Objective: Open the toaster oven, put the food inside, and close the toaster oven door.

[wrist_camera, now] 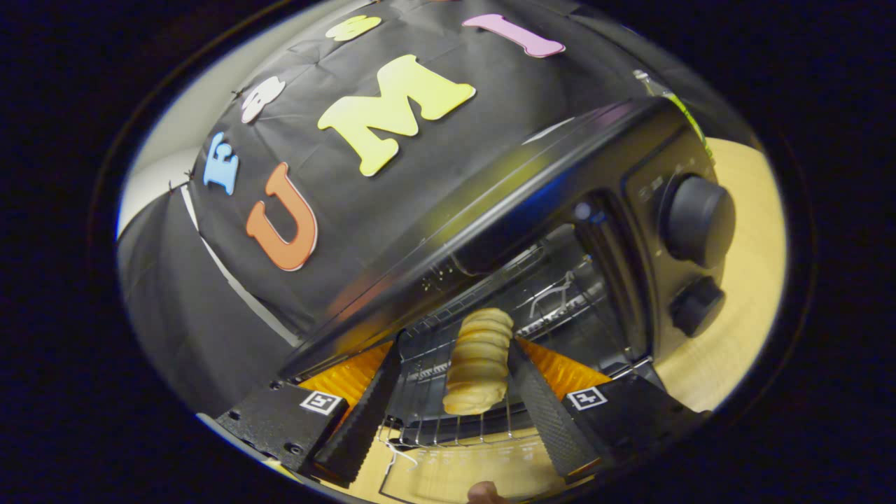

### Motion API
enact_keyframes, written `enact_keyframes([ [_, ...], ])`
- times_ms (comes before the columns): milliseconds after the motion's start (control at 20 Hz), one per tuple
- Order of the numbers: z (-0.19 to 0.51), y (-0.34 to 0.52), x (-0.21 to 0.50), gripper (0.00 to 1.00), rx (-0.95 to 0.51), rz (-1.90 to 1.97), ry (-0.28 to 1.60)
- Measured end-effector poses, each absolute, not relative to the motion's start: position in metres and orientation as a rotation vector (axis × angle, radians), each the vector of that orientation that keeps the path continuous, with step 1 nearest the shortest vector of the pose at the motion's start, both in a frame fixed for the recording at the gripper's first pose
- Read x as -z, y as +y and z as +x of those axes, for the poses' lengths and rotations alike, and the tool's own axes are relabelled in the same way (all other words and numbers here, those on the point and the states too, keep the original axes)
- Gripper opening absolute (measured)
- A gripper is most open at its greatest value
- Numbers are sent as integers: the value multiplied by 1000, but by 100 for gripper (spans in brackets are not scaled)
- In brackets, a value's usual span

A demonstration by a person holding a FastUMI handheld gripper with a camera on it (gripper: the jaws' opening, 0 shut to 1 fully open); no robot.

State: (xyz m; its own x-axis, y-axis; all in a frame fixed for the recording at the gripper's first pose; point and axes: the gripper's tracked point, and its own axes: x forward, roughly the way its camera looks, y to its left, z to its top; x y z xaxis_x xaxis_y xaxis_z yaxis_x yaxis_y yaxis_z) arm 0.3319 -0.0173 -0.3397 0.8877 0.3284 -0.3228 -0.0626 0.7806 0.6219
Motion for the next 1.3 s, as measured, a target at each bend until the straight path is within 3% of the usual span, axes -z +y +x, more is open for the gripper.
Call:
enact_keyframes([
  [600, 213, -13, 314, 100, -244, 452, 638],
  [800, 170, -3, 341, 100, -241, 298, 779],
  [1050, 124, 28, 383, 100, -351, 190, 937],
  [1150, 113, 27, 410, 100, -330, 175, 1021],
  [1300, 118, 10, 433, 100, -175, 180, 1022],
])
